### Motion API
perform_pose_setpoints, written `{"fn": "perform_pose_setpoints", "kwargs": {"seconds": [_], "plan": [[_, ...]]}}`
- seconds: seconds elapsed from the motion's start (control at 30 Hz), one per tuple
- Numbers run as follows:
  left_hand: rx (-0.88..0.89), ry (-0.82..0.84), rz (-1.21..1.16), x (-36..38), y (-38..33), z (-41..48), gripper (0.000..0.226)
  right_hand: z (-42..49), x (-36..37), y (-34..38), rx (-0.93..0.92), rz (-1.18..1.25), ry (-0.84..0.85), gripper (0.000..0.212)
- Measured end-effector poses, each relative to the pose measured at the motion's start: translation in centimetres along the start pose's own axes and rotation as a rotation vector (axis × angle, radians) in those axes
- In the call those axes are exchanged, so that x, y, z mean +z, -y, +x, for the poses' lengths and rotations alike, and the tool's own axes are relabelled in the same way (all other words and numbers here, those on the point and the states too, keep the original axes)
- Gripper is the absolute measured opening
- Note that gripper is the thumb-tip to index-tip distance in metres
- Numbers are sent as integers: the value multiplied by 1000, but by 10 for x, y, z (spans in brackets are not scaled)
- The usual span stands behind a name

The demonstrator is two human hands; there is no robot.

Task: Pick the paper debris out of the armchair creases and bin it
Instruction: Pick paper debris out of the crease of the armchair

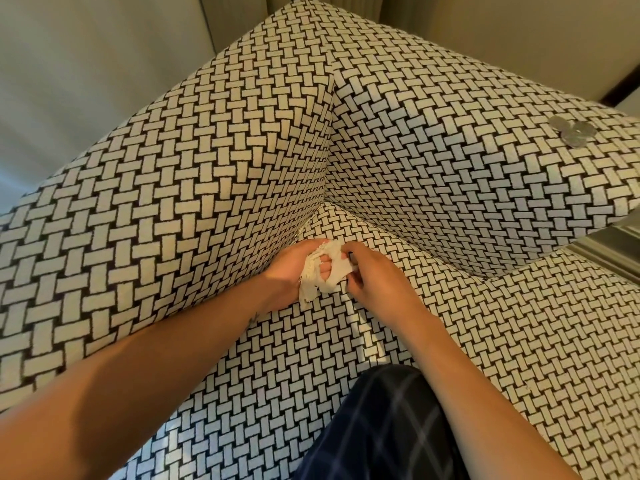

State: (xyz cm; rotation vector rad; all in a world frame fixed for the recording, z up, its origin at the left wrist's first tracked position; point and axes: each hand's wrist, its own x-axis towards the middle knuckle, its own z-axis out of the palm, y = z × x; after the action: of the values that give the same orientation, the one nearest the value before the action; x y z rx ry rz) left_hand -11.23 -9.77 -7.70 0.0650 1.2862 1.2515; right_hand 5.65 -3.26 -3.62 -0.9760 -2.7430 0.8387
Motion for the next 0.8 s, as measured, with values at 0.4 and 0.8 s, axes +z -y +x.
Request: {"fn": "perform_pose_setpoints", "kwargs": {"seconds": [0.4, 0.8], "plan": [[-84, 15, 15, 7, -14, -28, 40, 11, -2, 32, 11, 132, -31, 26], [-112, -85, -281, 7, 9, -63, 35, 4, 14, 63, -57, 143, 37, 38]]}}
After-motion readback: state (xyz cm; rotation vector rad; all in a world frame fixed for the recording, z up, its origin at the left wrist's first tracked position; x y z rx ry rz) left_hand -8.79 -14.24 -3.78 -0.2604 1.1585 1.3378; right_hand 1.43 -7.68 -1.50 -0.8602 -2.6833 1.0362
